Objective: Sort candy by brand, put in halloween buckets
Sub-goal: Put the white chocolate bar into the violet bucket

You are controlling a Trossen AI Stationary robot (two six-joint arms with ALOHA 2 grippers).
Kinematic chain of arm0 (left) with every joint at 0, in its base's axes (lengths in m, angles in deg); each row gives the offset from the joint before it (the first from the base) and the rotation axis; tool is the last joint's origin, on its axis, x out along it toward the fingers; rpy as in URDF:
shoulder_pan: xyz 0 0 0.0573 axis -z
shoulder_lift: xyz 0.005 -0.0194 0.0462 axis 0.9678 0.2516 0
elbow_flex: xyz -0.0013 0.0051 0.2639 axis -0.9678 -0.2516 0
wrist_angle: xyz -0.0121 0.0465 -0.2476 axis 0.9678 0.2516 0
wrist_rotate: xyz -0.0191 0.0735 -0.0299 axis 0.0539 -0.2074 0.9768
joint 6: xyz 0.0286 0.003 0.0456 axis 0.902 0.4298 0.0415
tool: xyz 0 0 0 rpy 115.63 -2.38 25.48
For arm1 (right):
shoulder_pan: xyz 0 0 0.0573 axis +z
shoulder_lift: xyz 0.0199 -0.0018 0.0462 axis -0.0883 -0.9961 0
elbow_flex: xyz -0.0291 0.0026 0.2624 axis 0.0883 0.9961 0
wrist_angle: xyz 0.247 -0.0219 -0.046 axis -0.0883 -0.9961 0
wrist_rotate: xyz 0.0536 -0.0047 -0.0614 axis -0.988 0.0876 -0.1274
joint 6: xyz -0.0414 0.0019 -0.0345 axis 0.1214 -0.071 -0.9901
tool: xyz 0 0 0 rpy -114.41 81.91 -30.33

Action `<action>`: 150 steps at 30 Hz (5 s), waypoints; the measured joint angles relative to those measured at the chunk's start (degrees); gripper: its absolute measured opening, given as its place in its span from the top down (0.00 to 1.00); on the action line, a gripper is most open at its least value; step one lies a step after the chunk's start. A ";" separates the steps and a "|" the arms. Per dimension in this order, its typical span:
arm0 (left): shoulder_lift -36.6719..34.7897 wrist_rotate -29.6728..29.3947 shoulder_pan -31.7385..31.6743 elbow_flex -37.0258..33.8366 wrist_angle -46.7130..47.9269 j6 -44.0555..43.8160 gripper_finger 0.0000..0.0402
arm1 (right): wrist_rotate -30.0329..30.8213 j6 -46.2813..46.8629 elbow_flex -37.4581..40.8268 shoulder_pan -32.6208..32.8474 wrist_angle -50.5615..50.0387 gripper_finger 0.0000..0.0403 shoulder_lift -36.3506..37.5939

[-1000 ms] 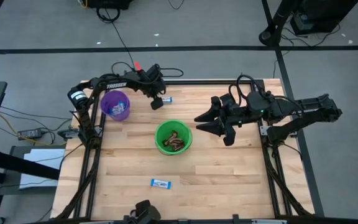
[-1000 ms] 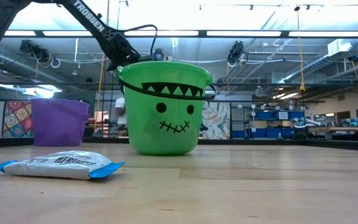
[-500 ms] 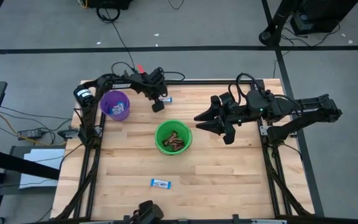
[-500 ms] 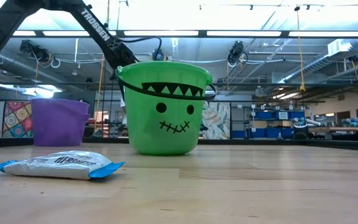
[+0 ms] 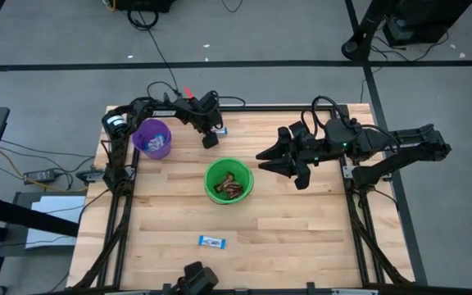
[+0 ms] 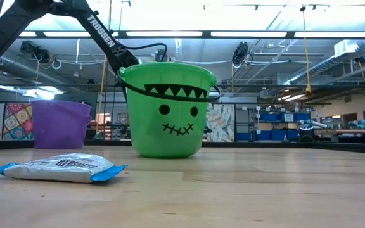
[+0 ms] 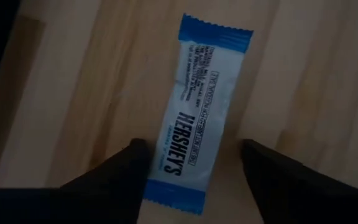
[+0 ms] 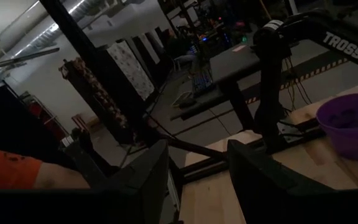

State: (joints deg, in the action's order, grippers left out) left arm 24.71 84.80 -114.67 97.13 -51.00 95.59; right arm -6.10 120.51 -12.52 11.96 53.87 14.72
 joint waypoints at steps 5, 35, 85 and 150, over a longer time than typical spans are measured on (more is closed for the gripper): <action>0.13 -0.33 0.07 0.20 -0.17 -0.05 0.50 | -0.01 0.00 0.00 0.00 0.02 0.56 0.00; -2.60 2.62 -0.07 18.64 26.80 -2.64 1.00 | -1.47 -5.71 0.00 0.02 0.26 0.56 0.00; -22.30 -3.38 -1.38 50.31 63.40 -38.17 1.00 | -12.49 -16.48 0.00 0.20 -7.34 0.56 2.61; -51.01 -10.27 1.39 14.64 50.43 -55.47 0.71 | -12.48 -21.27 0.00 -2.34 -11.56 0.56 9.14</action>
State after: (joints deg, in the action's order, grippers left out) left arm -26.30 74.53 -113.28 111.77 -0.58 40.12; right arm -18.58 99.24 -12.52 9.63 42.31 23.86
